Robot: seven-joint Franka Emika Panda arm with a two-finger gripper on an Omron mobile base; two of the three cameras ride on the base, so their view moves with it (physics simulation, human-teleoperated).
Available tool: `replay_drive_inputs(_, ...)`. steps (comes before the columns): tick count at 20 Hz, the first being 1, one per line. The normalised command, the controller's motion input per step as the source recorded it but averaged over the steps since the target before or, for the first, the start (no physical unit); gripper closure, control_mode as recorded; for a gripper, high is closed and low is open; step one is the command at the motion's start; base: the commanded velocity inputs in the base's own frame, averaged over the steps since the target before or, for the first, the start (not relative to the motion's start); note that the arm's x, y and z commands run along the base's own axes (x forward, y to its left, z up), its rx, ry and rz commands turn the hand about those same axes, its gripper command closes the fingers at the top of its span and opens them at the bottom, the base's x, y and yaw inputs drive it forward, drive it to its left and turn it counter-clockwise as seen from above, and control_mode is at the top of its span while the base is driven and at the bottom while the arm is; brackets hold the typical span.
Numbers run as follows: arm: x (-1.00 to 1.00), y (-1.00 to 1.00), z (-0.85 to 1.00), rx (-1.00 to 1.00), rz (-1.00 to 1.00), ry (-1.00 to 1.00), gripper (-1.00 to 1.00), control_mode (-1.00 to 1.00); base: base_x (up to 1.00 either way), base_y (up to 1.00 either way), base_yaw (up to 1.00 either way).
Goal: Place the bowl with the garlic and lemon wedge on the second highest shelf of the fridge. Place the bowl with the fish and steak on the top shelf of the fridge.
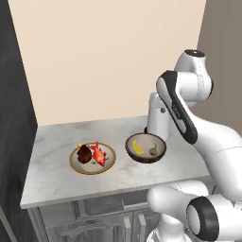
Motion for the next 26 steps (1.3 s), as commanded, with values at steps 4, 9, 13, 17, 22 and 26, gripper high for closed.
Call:
replay_drive_inputs(4, -0.31, -0.02, -0.21, 0.01, -0.08, 0.0, -1.0, -1.0, 0.0, 0.0, 0.0)
replay_drive_inputs(9, -0.25, 0.0, -0.81, 0.16, -0.36, 0.02, -1.0, -1.0, 0.0, 0.0, 0.0)
replay_drive_inputs(13, -0.05, 0.0, -1.0, 0.22, -0.41, 0.03, -1.0, -1.0, 0.0, 0.0, 0.0)
replay_drive_inputs(17, 0.0, 0.0, -0.96, 0.19, -0.38, 0.01, -1.0, -1.0, 0.0, 0.0, 0.0)
replay_drive_inputs(22, 0.07, 0.0, -0.72, 0.1, -0.37, 0.04, -1.0, -1.0, 0.0, 0.0, 0.0)
replay_drive_inputs(26, 0.12, 0.0, -0.41, 0.1, -0.22, 0.16, -1.0, -1.0, 0.0, 0.0, 0.0)
